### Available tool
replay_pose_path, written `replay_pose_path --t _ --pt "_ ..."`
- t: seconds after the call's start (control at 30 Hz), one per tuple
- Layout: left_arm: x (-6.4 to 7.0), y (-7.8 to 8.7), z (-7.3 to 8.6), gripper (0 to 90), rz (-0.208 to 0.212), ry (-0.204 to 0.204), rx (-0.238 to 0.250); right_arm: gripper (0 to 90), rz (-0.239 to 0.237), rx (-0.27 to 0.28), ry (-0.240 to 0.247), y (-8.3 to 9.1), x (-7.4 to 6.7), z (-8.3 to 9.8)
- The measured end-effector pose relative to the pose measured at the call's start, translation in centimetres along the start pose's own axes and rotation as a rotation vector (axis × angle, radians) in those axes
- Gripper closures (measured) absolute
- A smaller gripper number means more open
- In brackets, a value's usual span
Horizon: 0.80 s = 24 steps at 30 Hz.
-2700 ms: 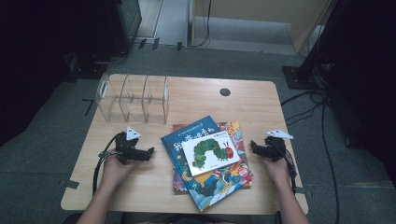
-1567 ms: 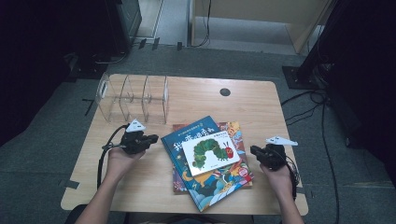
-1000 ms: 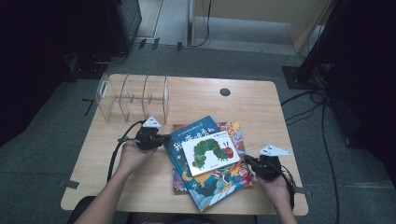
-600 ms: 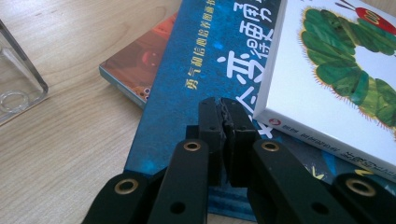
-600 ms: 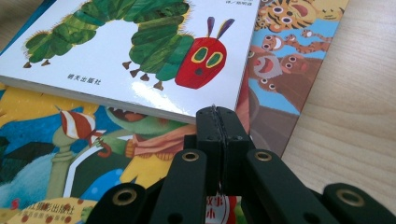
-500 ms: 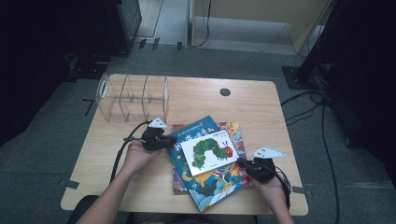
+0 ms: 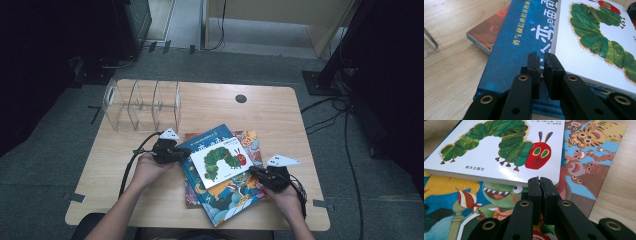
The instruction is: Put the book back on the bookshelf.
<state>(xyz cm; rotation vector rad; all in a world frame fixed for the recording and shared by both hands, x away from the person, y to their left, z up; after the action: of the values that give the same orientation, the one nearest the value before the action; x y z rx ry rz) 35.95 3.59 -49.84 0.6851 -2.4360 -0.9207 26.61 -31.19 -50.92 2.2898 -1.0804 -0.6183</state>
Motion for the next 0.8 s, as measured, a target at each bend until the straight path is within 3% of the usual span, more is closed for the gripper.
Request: replay_pose_path --t 0.33,0.53,0.8 --pt "-0.1 0.8 0.8 81.1 0.035 0.05 0.0 87.6 -0.015 -0.007 -0.005 -0.7 0.1 -0.7" --pt "0.0 1.2 1.3 81.1 0.034 0.049 -0.003 87.6 -0.026 -0.012 0.007 -1.2 0.0 -1.1" --pt "0.1 1.9 1.8 75.0 0.014 0.102 -0.017 87.3 -0.038 -0.021 0.012 -1.7 -0.2 -1.6"
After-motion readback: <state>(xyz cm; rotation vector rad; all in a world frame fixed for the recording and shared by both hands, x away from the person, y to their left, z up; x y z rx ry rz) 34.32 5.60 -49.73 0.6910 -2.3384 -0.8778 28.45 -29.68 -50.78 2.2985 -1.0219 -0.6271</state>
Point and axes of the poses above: each handheld gripper's, and its own axes: y roughly backward along the jaws, z roughly out of its underside, x roughly to its right, the point moved 2 cm from there along -y, roughly forward along the jaws, and after that the axes turned 1 degree about -x, right-handed, at the moved point
